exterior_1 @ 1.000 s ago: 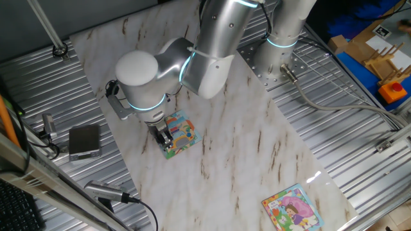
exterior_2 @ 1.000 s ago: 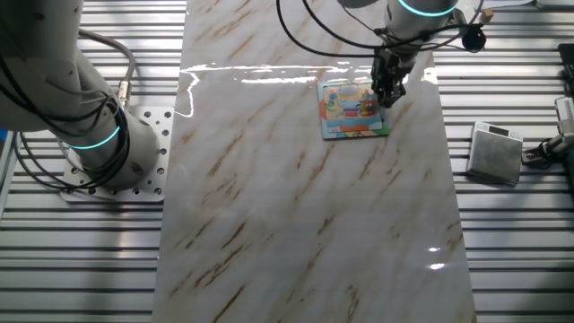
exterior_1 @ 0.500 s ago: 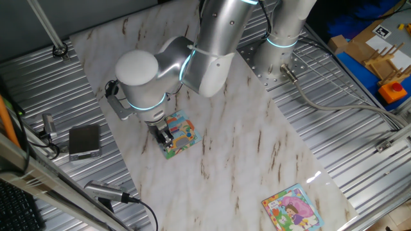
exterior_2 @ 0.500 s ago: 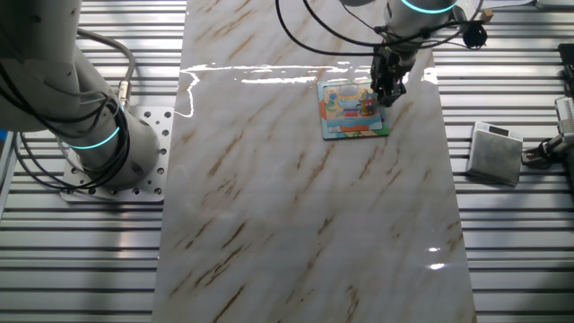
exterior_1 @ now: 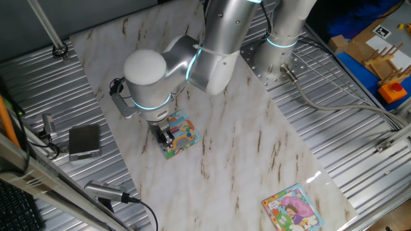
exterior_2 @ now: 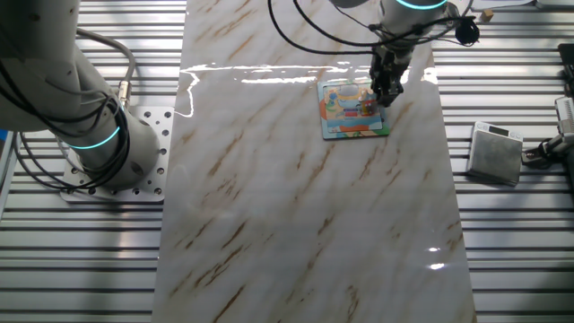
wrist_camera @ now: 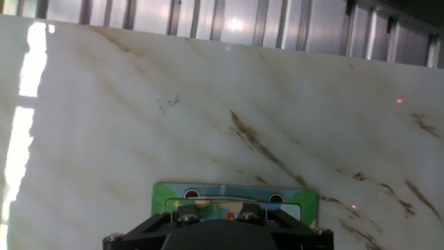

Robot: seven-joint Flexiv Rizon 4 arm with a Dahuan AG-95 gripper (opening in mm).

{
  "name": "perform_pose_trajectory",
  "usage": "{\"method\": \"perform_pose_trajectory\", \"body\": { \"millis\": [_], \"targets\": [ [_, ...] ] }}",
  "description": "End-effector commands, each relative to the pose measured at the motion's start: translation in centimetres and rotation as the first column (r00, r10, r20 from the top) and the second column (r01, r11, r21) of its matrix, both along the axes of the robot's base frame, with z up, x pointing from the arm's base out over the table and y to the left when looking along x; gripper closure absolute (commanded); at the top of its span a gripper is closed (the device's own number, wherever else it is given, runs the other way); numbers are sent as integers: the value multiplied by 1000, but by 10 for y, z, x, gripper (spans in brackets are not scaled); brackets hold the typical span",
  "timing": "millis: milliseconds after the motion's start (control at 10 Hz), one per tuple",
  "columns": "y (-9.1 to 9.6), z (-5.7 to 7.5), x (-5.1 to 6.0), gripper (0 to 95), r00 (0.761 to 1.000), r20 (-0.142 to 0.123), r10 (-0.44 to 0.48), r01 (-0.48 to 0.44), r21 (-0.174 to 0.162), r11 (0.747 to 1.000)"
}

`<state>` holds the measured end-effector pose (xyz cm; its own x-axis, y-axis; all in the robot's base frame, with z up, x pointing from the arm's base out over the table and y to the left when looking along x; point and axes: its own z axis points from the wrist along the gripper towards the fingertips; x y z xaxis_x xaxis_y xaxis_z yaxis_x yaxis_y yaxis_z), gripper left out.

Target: Assemble one piece of a puzzle

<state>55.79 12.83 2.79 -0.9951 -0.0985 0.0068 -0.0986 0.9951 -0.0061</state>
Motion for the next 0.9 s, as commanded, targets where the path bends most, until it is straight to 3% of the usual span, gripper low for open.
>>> {"method": "perform_pose_trajectory", "body": {
  "millis": [100,900],
  "targets": [
    [-3,-2,2,950,1000,-5,-24,24,12,1000],
    [-6,-8,5,950,999,1,-32,32,19,999]
  ]
}}
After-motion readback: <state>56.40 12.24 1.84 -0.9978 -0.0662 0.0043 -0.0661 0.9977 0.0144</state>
